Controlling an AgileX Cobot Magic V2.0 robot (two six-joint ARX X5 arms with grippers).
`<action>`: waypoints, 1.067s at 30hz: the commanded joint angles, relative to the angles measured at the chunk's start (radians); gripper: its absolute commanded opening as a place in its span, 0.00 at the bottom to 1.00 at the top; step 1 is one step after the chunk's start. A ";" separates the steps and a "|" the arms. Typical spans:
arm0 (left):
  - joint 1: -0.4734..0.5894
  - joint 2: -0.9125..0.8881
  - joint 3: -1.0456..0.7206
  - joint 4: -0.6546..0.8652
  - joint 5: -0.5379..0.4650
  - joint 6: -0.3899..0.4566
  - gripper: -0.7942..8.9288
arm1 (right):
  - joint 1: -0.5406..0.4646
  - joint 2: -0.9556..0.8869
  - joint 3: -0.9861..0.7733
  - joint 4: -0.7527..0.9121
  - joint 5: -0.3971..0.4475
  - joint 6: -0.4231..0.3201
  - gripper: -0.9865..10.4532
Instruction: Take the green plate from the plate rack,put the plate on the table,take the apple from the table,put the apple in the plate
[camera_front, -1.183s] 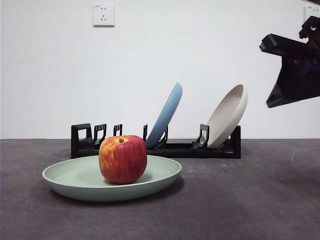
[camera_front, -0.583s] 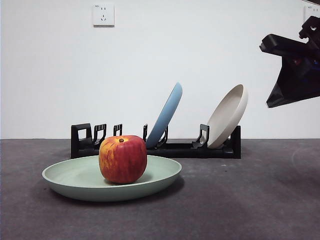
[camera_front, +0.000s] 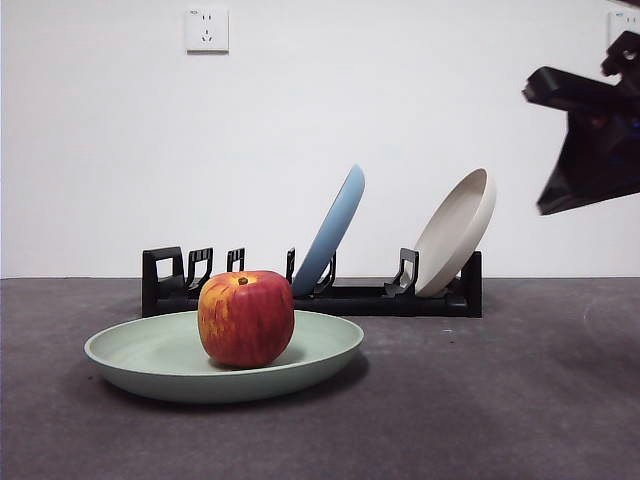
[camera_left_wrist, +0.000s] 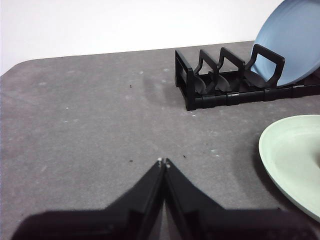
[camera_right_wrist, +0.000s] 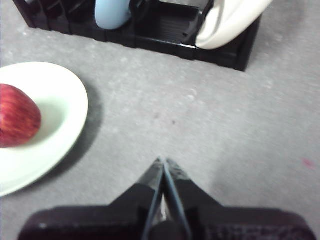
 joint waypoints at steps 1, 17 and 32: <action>0.003 -0.001 -0.013 0.002 -0.001 0.009 0.08 | -0.022 -0.097 -0.003 -0.043 0.013 0.009 0.08; 0.003 -0.001 -0.013 0.002 -0.001 0.009 0.08 | -0.435 -0.793 -0.296 -0.140 0.012 -0.068 0.08; 0.003 -0.001 -0.013 0.002 -0.001 0.009 0.08 | -0.435 -0.892 -0.472 -0.043 0.007 -0.021 0.08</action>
